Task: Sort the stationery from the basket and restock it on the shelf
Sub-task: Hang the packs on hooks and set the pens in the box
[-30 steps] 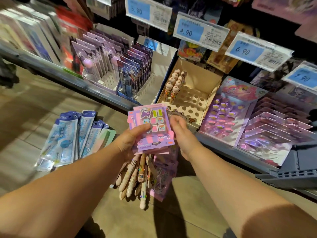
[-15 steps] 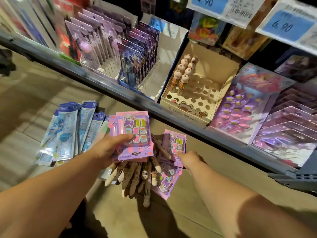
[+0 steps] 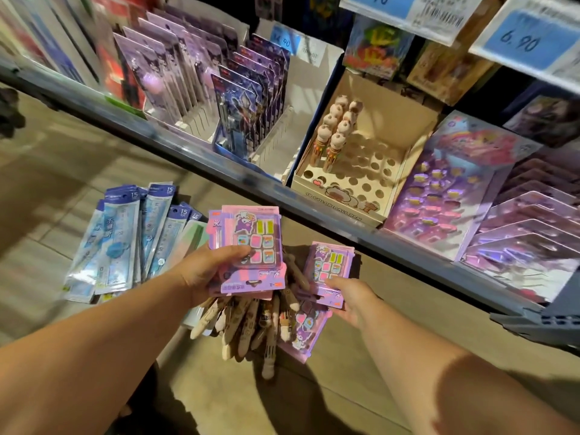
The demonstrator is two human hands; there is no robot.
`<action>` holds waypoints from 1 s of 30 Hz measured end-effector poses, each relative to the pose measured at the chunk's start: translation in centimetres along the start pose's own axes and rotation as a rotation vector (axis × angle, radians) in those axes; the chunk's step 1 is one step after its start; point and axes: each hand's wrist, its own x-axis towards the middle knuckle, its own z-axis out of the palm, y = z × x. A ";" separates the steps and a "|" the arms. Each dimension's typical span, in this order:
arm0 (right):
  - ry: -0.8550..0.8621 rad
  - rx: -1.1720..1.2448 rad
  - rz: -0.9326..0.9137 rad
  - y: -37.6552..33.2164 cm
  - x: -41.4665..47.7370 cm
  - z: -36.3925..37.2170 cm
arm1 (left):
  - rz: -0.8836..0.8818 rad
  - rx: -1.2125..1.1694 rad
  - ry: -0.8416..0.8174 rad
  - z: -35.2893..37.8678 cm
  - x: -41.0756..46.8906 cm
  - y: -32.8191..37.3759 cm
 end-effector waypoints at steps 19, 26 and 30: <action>0.282 -0.743 -0.571 -4.8 -10.0 -4.8 | 0.067 -0.006 0.113 1.7 -4.5 2.5; 0.100 -0.824 -0.858 -14.0 -18.6 -7.1 | 0.172 0.093 0.056 6.0 -5.6 7.2; -0.001 -0.943 -0.924 -18.3 -24.3 -7.7 | 0.202 0.201 -0.012 8.4 -6.8 12.0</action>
